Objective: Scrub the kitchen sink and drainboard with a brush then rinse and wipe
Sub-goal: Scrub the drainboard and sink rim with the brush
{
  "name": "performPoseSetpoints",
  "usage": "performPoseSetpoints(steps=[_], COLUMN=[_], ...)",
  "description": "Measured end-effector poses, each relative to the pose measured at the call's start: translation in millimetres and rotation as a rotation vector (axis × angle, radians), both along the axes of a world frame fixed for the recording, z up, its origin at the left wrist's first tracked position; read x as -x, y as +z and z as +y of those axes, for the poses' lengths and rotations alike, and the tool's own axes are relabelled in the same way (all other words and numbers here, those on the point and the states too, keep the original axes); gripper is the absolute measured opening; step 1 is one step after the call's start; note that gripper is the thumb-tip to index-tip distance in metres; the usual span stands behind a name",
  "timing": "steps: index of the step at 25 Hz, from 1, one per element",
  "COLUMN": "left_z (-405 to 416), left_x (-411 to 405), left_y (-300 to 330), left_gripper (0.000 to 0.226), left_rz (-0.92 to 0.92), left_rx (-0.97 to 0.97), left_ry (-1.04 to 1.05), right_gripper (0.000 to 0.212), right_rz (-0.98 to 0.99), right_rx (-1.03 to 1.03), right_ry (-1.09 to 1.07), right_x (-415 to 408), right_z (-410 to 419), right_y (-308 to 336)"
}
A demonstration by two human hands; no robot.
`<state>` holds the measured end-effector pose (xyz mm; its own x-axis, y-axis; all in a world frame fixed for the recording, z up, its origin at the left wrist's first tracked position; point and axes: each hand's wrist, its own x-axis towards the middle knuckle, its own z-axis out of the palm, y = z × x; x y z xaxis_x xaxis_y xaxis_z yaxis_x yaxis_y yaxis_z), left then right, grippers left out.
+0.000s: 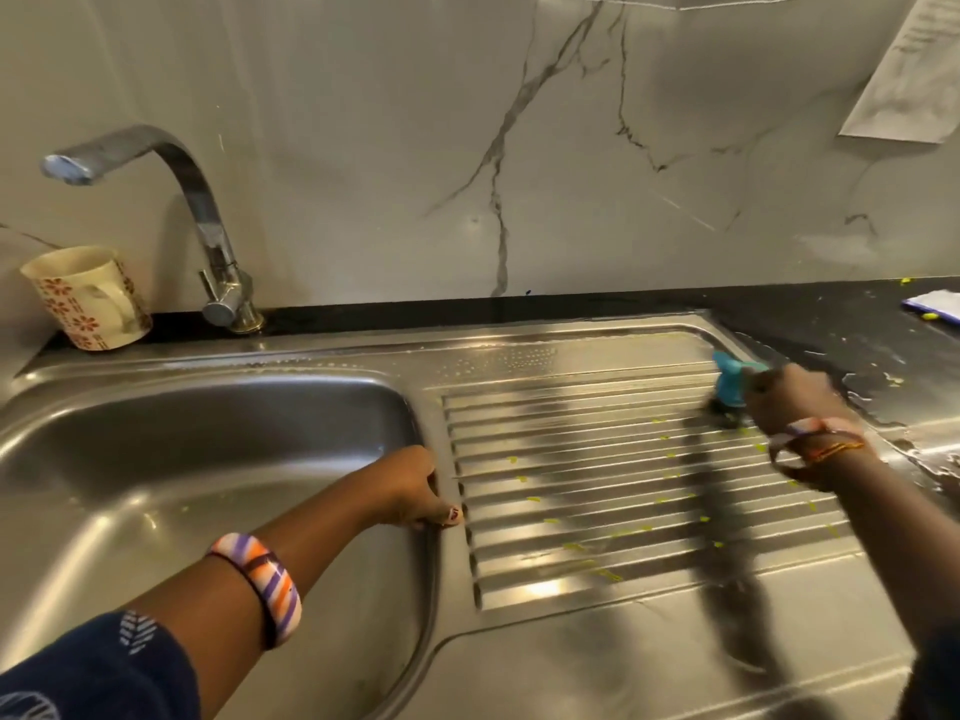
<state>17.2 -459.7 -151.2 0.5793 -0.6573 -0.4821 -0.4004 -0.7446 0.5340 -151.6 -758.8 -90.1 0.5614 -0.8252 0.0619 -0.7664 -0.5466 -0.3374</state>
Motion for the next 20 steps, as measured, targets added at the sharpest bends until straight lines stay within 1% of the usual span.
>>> performPoseSetpoints(steps=[3, 5, 7, 9, 10, 12, 14, 15, 18, 20], left_z=[5, 6, 7, 8, 8, 8, 8, 8, 3, -2], left_x=[1, 2, 5, 8, 9, 8, 6, 6, 4, 4], left_y=[-2, -1, -1, -3, -3, -6, -10, -12, -16, -15], left_gripper=[0.025, 0.026, 0.023, 0.026, 0.029, 0.025, 0.021, 0.020, 0.022, 0.023], left_rz=[0.053, 0.089, 0.116, 0.123, 0.109, 0.072, 0.088, 0.099, 0.079, 0.066], left_rx=[0.069, 0.083, 0.094, 0.107, 0.104, 0.102, 0.133, 0.144, 0.119, 0.071], left_ry=[0.070, 0.111, 0.145, 0.168, 0.170, 0.172, 0.183, 0.188, 0.197, 0.221], right_gripper=[0.031, 0.033, 0.033, 0.033, 0.034, 0.035, 0.033, 0.033, 0.030, 0.030], right_rz=[0.003, -0.037, -0.088, -0.120, -0.126, -0.139, -0.143, -0.135, -0.098, -0.011], right_rx=[0.118, 0.123, 0.043, -0.142, -0.223, -0.246, -0.219, -0.209, -0.099, 0.014], right_ry=[0.308, 0.460, 0.558, 0.614, 0.625, 0.647, 0.612, 0.543, 0.203, -0.008], right_x=[-31, -59, -91, -113, -117, -104, -74, -56, -5, 15], right_z=[89, 142, 182, 201, 199, 177, 135, 110, 22, -26], right_y=[-10, -20, -25, -23, -23, -22, -21, -21, -13, -10])
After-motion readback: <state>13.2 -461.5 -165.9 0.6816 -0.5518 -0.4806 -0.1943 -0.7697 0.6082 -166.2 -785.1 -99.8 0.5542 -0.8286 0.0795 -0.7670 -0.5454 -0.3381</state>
